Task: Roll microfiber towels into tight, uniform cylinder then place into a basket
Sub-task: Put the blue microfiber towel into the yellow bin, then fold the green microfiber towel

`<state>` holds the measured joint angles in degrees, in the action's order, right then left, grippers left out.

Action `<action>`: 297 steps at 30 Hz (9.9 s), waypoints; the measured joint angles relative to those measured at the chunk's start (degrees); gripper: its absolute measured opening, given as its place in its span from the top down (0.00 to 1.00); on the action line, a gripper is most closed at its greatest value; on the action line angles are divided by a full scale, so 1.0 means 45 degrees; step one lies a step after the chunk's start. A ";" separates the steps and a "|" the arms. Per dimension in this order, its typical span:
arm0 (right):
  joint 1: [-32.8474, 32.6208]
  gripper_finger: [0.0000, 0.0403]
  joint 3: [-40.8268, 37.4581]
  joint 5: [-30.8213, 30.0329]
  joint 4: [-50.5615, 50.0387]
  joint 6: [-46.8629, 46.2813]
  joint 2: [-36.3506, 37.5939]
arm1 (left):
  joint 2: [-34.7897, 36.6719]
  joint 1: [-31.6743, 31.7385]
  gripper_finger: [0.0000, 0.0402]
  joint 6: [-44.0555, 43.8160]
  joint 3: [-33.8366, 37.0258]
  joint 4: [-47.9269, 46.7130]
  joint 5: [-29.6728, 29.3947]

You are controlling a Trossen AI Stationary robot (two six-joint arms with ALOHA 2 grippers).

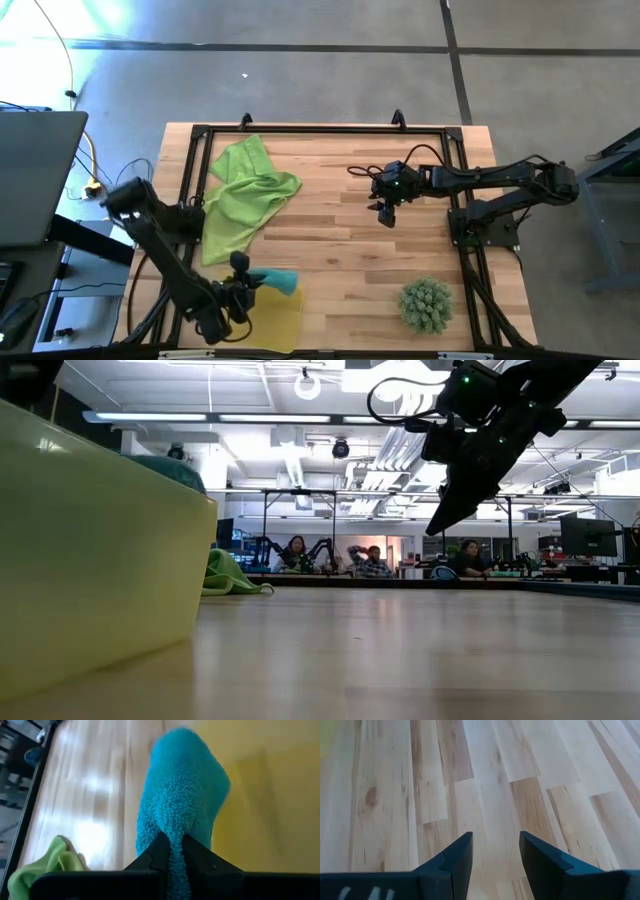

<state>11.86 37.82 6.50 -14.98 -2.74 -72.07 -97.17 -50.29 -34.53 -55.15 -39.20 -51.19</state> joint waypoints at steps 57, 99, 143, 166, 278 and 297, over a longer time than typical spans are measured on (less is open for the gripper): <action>0.0034 0.61 0.0005 0.0019 0.0685 0.0379 0.0005 | -0.1505 0.5296 0.73 -0.1747 -0.4942 -0.8952 0.5185; 0.0038 0.61 0.0005 -0.0088 0.1967 0.1287 0.0005 | 0.1090 1.7935 0.55 0.9503 -0.0837 -0.0580 0.7895; 0.0039 0.61 0.0005 -0.2955 0.9127 0.0709 -0.3992 | 0.0355 1.5590 0.99 1.1852 -0.4888 -0.0103 0.8367; 0.0039 0.61 0.0000 -0.2237 1.4360 -0.0401 -0.7606 | 0.0355 1.4908 0.99 1.1824 -0.4885 -0.0097 0.8125; -0.2973 1.00 0.0029 -0.2788 -0.4283 0.2385 0.2501 | -0.5060 1.2472 0.71 0.7278 -0.4869 0.6255 1.3679; -0.2973 1.00 0.0034 -0.3620 -0.3910 0.2279 0.2511 | -0.4682 1.3473 0.71 1.2781 -0.5816 0.4195 0.8799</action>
<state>-1.52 37.98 -9.79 -32.58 7.51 -60.77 -118.24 10.34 22.99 -81.32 -20.32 -11.60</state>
